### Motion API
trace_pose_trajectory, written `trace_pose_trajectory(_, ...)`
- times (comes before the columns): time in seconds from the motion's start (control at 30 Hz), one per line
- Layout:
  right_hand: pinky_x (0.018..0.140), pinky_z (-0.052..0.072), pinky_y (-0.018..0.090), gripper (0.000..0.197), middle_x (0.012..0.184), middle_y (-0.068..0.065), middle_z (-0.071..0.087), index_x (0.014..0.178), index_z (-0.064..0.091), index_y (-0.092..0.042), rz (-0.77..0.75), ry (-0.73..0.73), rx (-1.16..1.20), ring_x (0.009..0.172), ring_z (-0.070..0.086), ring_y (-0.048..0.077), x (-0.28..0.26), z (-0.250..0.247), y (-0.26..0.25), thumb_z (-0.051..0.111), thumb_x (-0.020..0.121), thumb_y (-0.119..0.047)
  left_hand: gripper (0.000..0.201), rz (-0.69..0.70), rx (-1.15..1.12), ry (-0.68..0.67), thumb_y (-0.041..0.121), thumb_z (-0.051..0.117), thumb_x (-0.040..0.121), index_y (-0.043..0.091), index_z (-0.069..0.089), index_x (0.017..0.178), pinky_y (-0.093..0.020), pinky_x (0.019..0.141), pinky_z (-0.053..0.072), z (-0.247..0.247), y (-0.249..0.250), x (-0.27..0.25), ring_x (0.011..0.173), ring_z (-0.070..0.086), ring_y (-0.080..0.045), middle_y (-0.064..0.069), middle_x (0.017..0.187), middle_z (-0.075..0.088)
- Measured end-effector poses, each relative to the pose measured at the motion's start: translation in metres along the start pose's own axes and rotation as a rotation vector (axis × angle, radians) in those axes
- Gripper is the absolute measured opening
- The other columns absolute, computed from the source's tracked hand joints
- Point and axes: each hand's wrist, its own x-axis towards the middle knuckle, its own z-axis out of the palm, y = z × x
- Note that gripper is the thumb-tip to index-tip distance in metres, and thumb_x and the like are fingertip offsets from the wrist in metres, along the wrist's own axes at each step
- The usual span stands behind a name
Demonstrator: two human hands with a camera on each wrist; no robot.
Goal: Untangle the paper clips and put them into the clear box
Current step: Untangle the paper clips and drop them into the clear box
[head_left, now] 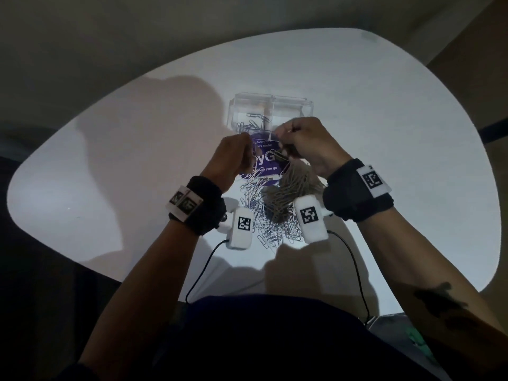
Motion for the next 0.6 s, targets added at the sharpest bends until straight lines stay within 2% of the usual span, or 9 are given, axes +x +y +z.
trace_pose_trajectory(0.1, 0.043, 0.040, 0.020, 0.023, 0.057, 0.007, 0.055, 0.075, 0.062, -0.005, -0.023, 0.033, -0.004, 0.041, 0.048, 0.012, 0.013, 0.005, -0.025, 0.052, 0.088, 0.010, 0.025, 0.038, 0.075, 0.010, 0.007, 0.039, 0.089, 0.012, 0.050, 0.067, -0.027, 0.054, 0.038, -0.006, 0.022, 0.017, 0.055, 0.044, -0.016, -0.005, 0.064, 0.052)
trace_pose_trajectory(0.17, 0.043, 0.043, 0.020, 0.022, 0.059, 0.007, 0.057, 0.077, 0.062, -0.006, -0.021, 0.050, -0.049, 0.043, 0.051, 0.014, 0.023, 0.009, -0.040, 0.053, 0.089, 0.009, 0.025, 0.098, 0.347, 0.084, 0.009, 0.043, 0.090, 0.016, 0.055, 0.069, -0.029, 0.062, 0.047, -0.007, 0.037, 0.037, 0.062, 0.054, -0.019, -0.006, 0.072, 0.058)
trace_pose_trajectory(0.2, 0.043, 0.045, 0.021, 0.018, 0.062, 0.008, 0.058, 0.080, 0.063, -0.004, -0.026, 0.064, -0.092, 0.045, 0.055, 0.014, 0.029, 0.011, -0.046, 0.053, 0.090, 0.008, 0.022, 0.138, 0.515, 0.142, 0.011, 0.046, 0.091, 0.014, 0.061, 0.075, -0.031, 0.070, 0.052, -0.008, 0.043, 0.045, 0.071, 0.061, -0.024, -0.009, 0.081, 0.064)
trace_pose_trajectory(0.27, 0.049, 0.052, 0.026, 0.011, 0.068, 0.011, 0.063, 0.089, 0.066, 0.002, -0.042, 0.104, -0.212, 0.052, 0.062, 0.019, 0.042, 0.014, -0.052, 0.055, 0.090, 0.005, 0.019, 0.283, 0.795, 0.200, 0.008, 0.050, 0.089, 0.004, 0.068, 0.093, -0.032, 0.083, 0.051, -0.007, 0.050, 0.057, 0.089, 0.066, -0.029, -0.015, 0.097, 0.070)
trace_pose_trajectory(0.33, 0.063, 0.060, 0.039, 0.016, 0.077, 0.018, 0.069, 0.095, 0.068, 0.009, -0.055, 0.150, -0.341, 0.067, 0.070, 0.029, 0.055, 0.016, -0.054, 0.055, 0.086, 0.005, 0.024, 0.380, 0.939, 0.156, 0.002, 0.052, 0.086, -0.003, 0.064, 0.106, -0.028, 0.083, 0.044, -0.006, 0.051, 0.062, 0.099, 0.063, -0.032, -0.019, 0.106, 0.068)
trace_pose_trajectory(0.4, 0.074, 0.061, 0.045, 0.020, 0.085, 0.022, 0.072, 0.097, 0.069, 0.007, -0.046, 0.160, -0.410, 0.079, 0.071, 0.034, 0.062, 0.017, -0.054, 0.055, 0.083, 0.006, 0.033, 0.364, 0.998, 0.084, -0.002, 0.054, 0.083, -0.002, 0.058, 0.117, -0.026, 0.081, 0.041, -0.004, 0.052, 0.065, 0.104, 0.060, -0.032, -0.020, 0.113, 0.065)
trace_pose_trajectory(0.5, 0.075, 0.061, 0.042, 0.021, 0.095, 0.021, 0.071, 0.103, 0.068, 0.005, -0.048, 0.133, -0.443, 0.083, 0.072, 0.033, 0.065, 0.018, -0.054, 0.055, 0.087, 0.006, 0.036, 0.382, 0.988, 0.099, -0.001, 0.055, 0.082, 0.002, 0.060, 0.117, -0.024, 0.082, 0.044, -0.007, 0.051, 0.066, 0.104, 0.062, -0.028, -0.017, 0.115, 0.065)
trace_pose_trajectory(0.6, 0.084, 0.059, 0.036, 0.028, 0.105, 0.013, 0.065, 0.112, 0.066, 0.000, -0.109, 0.074, -0.479, 0.094, 0.068, 0.028, 0.064, 0.022, -0.055, 0.051, 0.088, 0.005, 0.029, 0.427, 0.914, 0.246, 0.000, 0.048, 0.083, 0.008, 0.067, 0.104, -0.015, 0.073, 0.041, -0.011, 0.050, 0.058, 0.090, 0.067, -0.023, -0.011, 0.101, 0.072)
